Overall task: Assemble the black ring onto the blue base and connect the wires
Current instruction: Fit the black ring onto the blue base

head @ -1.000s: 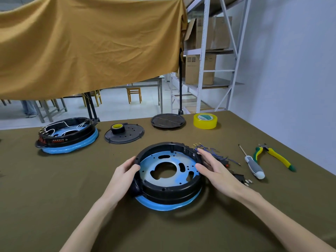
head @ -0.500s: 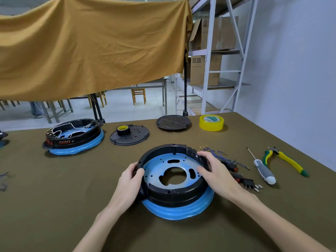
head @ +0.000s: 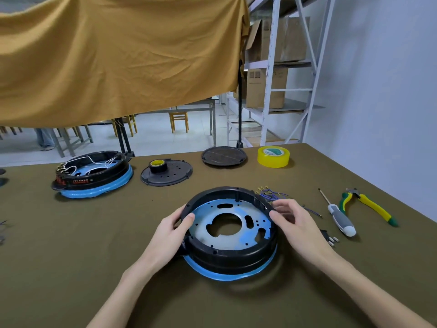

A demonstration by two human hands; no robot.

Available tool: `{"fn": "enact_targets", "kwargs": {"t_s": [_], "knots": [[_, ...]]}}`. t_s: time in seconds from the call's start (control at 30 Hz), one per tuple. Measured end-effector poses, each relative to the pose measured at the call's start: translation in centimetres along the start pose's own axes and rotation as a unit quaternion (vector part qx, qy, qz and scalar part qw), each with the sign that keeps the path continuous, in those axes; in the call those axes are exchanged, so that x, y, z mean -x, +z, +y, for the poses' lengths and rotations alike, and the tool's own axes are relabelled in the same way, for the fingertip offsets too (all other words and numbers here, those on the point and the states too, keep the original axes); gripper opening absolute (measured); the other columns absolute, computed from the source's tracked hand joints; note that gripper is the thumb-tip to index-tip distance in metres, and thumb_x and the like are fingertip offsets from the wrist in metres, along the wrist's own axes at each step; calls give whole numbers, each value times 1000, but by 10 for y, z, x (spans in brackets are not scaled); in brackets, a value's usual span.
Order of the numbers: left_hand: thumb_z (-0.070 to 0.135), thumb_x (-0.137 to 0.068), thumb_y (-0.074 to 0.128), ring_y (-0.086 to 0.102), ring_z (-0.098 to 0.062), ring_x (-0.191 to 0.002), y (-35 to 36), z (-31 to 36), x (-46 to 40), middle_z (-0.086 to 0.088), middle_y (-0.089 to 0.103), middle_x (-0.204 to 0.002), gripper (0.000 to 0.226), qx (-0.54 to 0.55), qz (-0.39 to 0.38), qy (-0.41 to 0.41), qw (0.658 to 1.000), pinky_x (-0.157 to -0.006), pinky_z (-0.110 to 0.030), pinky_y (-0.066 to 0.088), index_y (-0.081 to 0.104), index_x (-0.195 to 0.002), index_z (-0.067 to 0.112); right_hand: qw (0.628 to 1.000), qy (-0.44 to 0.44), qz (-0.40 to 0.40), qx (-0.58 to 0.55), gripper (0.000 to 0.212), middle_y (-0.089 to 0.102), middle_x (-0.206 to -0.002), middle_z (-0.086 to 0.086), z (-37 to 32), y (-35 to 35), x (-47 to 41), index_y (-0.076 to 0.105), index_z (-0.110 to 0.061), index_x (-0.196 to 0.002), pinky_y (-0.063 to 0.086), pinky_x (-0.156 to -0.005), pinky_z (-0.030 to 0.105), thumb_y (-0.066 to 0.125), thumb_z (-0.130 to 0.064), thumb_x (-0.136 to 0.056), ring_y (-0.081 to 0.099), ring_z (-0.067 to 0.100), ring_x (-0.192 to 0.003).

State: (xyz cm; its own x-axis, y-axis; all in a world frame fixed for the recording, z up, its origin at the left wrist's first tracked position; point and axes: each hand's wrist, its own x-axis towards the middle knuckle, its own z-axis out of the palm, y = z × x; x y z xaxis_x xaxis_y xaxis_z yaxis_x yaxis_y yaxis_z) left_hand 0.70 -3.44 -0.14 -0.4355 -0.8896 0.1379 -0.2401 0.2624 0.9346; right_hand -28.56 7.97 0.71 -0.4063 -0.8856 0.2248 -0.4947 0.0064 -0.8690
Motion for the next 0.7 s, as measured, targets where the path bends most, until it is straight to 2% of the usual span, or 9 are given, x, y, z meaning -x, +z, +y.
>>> {"fn": "enact_targets", "kwargs": {"t_s": [0.07,0.13,0.2,0.23,0.3,0.37,0.47,0.6,0.7], "knots": [[42,-108,47,68,2,-111,2,0,1,29,68,-126,39,-8,14,0,1000,-80,-10,54,52,-147,41,999,45,-4,-26,33,64,-123,-11,-5,1,-10,57,-34,-128,45,-94,26,65,-44,-98,60,8,-117],[47,-107,47,71,-2,-102,4,-1,2,26,70,-123,44,-23,30,-3,999,-78,-20,59,49,-150,38,994,86,-51,-30,49,58,-135,-6,-12,3,-17,51,-29,-143,42,-102,32,62,-47,-99,55,13,-126],[52,-105,46,70,1,-100,5,-2,2,22,69,-125,49,-31,42,-5,999,-78,-20,58,49,-151,35,992,99,-80,-22,48,60,-137,-6,-14,6,-21,55,-23,-144,44,-107,33,62,-41,-100,55,12,-127],[54,-104,46,69,4,-99,5,-3,2,21,68,-126,51,-31,46,-3,998,-75,-17,57,50,-150,34,992,98,-80,-15,41,64,-131,-8,-14,6,-20,60,-23,-138,48,-104,29,63,-38,-100,59,10,-122],[61,-98,46,69,6,-98,4,-3,2,20,68,-125,56,-28,53,-3,998,-71,-12,56,54,-147,34,994,84,-65,5,18,68,-108,-21,-12,5,-16,64,-37,-114,49,-79,10,67,-33,-97,64,-4,-103],[66,-93,47,65,10,-103,3,-4,0,22,68,-124,61,-22,62,-3,998,-71,-9,53,58,-143,34,997,63,-44,15,16,65,-96,-26,-12,2,-13,60,-45,-100,43,-65,6,71,-35,-94,62,-15,-92],[71,-87,51,61,16,-108,0,-4,-3,28,70,-118,59,-32,79,2,996,-73,-5,51,65,-133,37,998,56,-30,4,24,63,-103,-21,-14,-3,-13,63,-37,-112,41,-71,11,74,-40,-91,60,-7,-95],[71,-84,57,66,7,-106,0,-2,-7,25,73,-111,58,-38,104,-4,994,-79,-15,56,70,-126,34,994,92,-51,-27,27,66,-109,-12,-14,-6,-17,64,-29,-120,42,-74,15,69,-37,-95,61,-2,-99],[71,-80,61,73,-4,-93,2,-1,-8,14,76,-105,58,-33,126,-18,991,-65,-20,60,74,-119,30,991,107,-67,-42,18,66,-111,-16,-8,-5,-17,64,-37,-114,41,-72,12,68,-37,-97,62,-6,-98]]}}
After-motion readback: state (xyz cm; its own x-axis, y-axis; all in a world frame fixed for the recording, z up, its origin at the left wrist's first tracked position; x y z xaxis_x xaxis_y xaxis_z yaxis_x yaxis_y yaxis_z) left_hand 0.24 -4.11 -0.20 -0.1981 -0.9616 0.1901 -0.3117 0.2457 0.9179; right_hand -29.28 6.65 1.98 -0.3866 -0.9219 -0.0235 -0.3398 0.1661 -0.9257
